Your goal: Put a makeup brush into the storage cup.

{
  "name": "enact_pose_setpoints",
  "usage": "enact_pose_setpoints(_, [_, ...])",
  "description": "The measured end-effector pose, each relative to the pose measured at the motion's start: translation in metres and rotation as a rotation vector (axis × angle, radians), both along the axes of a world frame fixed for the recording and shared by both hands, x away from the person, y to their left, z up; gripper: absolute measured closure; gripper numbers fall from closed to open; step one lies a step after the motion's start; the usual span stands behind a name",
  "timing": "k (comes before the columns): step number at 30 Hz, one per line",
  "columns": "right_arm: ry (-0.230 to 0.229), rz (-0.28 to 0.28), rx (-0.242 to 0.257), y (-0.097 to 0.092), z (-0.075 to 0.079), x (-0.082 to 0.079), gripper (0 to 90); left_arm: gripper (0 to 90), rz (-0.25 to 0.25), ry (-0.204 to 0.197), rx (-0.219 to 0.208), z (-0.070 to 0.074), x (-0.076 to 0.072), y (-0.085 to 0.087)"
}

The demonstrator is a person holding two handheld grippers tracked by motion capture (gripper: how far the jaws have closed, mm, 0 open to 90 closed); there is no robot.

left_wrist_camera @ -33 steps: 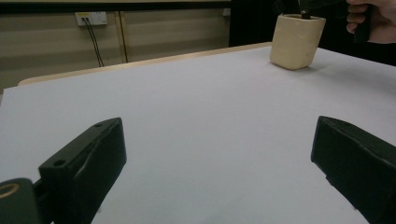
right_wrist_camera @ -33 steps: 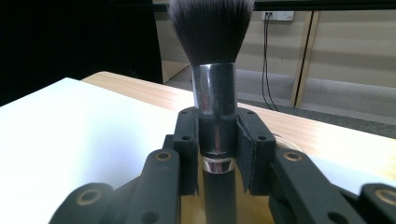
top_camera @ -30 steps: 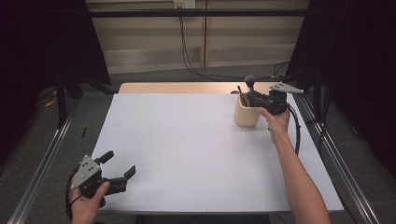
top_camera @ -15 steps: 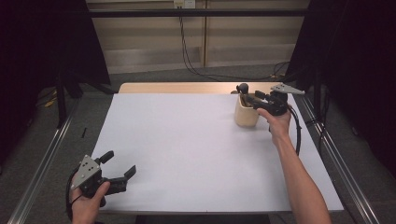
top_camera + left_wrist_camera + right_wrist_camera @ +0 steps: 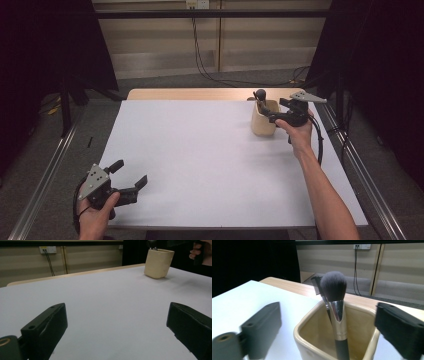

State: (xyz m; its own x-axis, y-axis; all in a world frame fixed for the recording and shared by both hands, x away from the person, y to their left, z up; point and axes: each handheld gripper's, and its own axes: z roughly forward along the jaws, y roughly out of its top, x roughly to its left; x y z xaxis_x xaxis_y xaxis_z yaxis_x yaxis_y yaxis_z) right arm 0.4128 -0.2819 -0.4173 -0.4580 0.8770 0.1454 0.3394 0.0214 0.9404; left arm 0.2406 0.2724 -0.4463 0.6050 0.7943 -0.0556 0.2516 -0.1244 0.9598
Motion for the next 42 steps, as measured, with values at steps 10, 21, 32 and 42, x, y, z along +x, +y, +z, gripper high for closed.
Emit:
enact_pose_setpoints(10, [-0.004, 0.0, 0.0, -0.006, 0.002, -0.014, 2.3, 2.8, 0.022, -0.008, -0.011, 0.001, -0.002, 0.003])
enact_pose_setpoints(21, [-0.036, -0.023, -0.023, -0.005, 0.008, -0.044, 1.8, 2.5, 0.016, -0.017, -0.014, 0.001, -0.007, 0.007])
enact_pose_setpoints(32, [-0.052, -0.023, -0.037, -0.003, 0.003, -0.069, 2.0, 2.5, 0.02, -0.023, -0.011, 0.002, -0.009, 0.008])
enact_pose_setpoints(42, [-0.054, -0.027, -0.036, -0.005, 0.0, -0.093, 2.1, 2.5, 0.02, -0.023, -0.007, 0.002, -0.009, 0.008])
